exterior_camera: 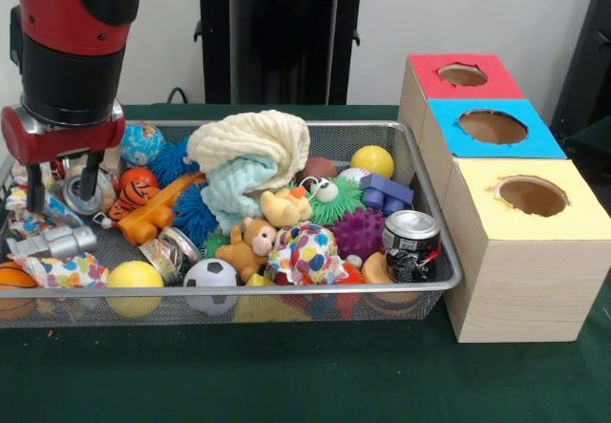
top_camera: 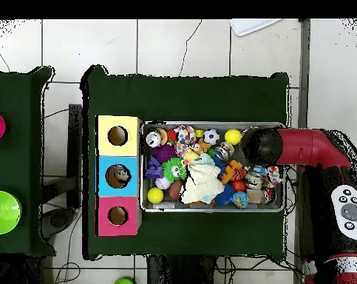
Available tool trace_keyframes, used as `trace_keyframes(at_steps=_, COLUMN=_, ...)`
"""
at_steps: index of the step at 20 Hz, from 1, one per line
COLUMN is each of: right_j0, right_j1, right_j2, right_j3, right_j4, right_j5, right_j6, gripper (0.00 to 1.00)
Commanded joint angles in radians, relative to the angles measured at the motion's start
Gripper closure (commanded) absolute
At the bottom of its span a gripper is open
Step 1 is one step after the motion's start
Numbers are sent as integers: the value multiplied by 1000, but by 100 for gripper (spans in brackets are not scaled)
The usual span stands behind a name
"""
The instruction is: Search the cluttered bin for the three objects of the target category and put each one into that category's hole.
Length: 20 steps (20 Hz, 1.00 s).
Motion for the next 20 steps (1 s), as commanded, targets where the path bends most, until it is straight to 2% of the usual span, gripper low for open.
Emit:
trace_keyframes(at_steps=1, right_j0=10, right_j1=41, right_j2=59, right_j3=-16, right_j4=-100, right_j5=44, right_j6=-260, gripper=0)
trace_keyframes(at_steps=10, right_j0=16, right_j1=80, right_j2=43, right_j3=-30, right_j4=-125, right_j5=30, right_j6=-190, gripper=0)
trace_keyframes(at_steps=20, right_j0=29, right_j1=133, right_j2=15, right_j3=-79, right_j4=-120, right_j5=115, right_j6=-163, gripper=0)
